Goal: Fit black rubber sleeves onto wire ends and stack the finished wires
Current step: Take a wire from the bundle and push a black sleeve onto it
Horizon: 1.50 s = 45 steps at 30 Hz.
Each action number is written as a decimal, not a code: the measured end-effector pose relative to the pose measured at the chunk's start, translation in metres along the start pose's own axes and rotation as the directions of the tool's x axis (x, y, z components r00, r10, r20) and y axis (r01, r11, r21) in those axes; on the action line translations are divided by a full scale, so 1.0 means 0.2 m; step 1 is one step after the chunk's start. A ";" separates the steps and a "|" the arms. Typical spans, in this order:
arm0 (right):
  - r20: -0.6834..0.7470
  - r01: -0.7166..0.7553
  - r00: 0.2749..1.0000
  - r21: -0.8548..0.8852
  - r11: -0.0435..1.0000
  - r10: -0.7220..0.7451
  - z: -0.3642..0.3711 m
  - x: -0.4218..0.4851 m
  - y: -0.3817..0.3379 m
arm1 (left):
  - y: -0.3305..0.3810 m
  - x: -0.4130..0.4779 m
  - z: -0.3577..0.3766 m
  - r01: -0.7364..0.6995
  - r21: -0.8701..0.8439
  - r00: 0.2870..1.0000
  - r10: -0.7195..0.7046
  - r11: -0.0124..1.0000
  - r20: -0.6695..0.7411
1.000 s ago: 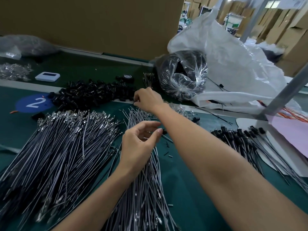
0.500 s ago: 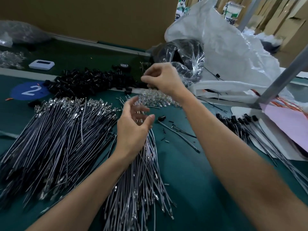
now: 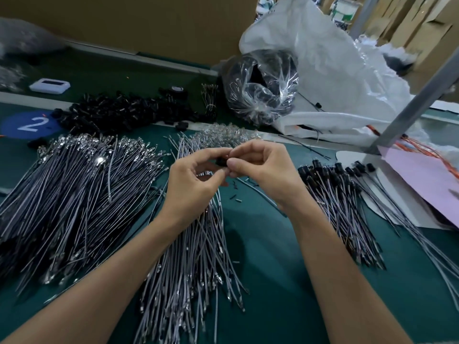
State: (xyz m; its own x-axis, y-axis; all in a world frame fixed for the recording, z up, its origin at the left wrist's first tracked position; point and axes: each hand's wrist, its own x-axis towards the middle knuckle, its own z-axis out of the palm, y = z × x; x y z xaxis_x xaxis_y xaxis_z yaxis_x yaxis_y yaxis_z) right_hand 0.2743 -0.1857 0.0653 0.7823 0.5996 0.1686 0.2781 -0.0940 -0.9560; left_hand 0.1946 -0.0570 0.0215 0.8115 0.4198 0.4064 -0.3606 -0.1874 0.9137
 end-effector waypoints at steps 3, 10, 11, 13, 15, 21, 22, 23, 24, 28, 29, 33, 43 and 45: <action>-0.077 0.017 0.997 -0.026 1.000 -0.018 -0.01 -0.01 0.03 | 0.00 0.00 0.02 0.034 -0.053 0.999 -0.032 0.998 0.033; -0.169 -0.156 0.985 -0.740 0.654 0.045 -0.13 -0.03 0.10 | -0.02 0.02 0.01 0.168 -0.258 0.975 -0.200 0.951 -0.101; -0.138 -0.192 0.981 -0.789 0.584 0.136 -0.13 -0.03 0.10 | -0.02 0.02 0.00 0.173 -0.270 0.971 -0.210 0.947 -0.114; -0.122 -0.217 0.970 -0.823 0.525 0.211 -0.09 -0.03 0.10 | -0.01 0.03 0.00 0.181 -0.282 0.966 -0.225 0.942 -0.131; -0.133 -0.217 0.971 -0.841 0.496 0.200 -0.06 -0.03 0.11 | -0.01 0.03 -0.01 0.197 -0.307 0.955 -0.253 0.931 -0.155; -0.184 -0.155 0.982 -0.698 0.699 0.035 -0.12 -0.03 0.11 | -0.02 0.04 -0.05 0.254 -0.339 0.931 -0.324 0.906 -0.170; -0.185 -0.100 0.982 -0.646 0.757 -0.028 -0.12 -0.03 0.09 | -0.02 0.04 -0.05 0.258 -0.337 0.931 -0.326 0.906 -0.166; -0.184 -0.042 0.979 -0.614 0.788 -0.092 -0.12 -0.04 0.08 | -0.02 0.04 -0.04 0.260 -0.334 0.931 -0.327 0.906 -0.162; -0.183 0.008 0.972 -0.600 0.800 -0.147 -0.12 -0.04 0.07 | -0.02 0.04 -0.04 0.259 -0.333 0.932 -0.325 0.907 -0.161; -0.242 0.083 0.950 -0.414 0.906 -0.198 -0.11 -0.05 0.05 | -0.02 0.04 -0.04 0.243 -0.342 0.939 -0.309 0.908 -0.153; -0.272 0.097 0.945 -0.290 0.952 -0.179 -0.11 -0.05 0.04 | -0.01 0.04 -0.04 0.240 -0.344 0.941 -0.304 0.908 -0.145; -0.390 0.200 0.917 0.252 0.947 -0.090 -0.12 -0.05 0.01 | 0.00 0.03 -0.03 0.243 -0.334 0.954 -0.287 0.911 -0.088; -0.408 0.256 0.913 0.556 0.791 -0.010 -0.11 -0.04 0.00 | 0.00 0.02 -0.01 0.219 -0.287 0.973 -0.230 0.932 -0.005; -0.394 0.249 0.919 0.551 0.796 -0.014 -0.10 -0.04 0.00 | 0.00 0.02 -0.01 0.214 -0.294 0.974 -0.226 0.932 -0.010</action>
State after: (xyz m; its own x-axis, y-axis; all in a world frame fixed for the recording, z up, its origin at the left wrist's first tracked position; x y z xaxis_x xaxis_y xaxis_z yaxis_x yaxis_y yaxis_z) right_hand 0.2789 -0.2064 0.0683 0.9346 0.2392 0.2633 0.1088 0.5124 -0.8518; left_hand 0.1960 -0.0531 0.0231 0.8675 0.4602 0.1889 -0.2977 0.1760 0.9383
